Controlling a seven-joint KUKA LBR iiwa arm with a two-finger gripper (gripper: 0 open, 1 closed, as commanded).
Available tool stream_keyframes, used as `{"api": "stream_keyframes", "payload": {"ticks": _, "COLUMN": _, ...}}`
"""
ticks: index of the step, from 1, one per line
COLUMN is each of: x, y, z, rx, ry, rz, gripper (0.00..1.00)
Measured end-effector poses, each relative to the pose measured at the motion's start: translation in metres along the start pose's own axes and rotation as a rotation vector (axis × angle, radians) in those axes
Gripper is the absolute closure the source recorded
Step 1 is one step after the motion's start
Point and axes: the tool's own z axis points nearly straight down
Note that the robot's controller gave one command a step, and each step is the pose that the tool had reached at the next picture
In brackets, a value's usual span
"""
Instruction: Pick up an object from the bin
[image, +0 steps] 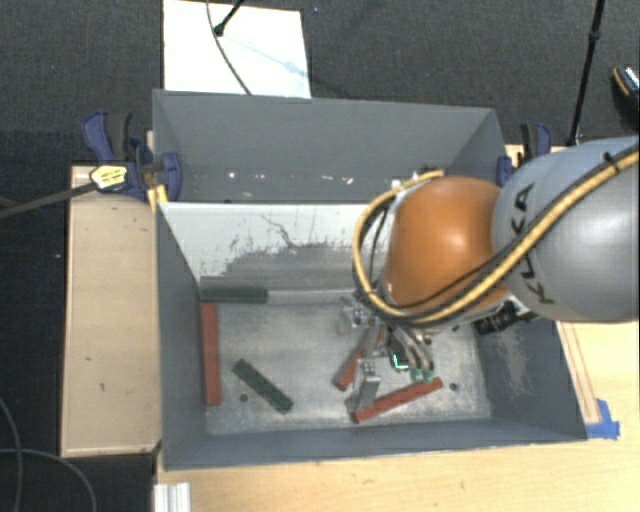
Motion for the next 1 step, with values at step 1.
{"api": "stream_keyframes", "payload": {"ticks": 1, "x": -0.0377, "y": -0.0474, "z": 0.1165, "rx": 0.001, "ry": -0.003, "rz": -0.162, "gripper": 0.0}}
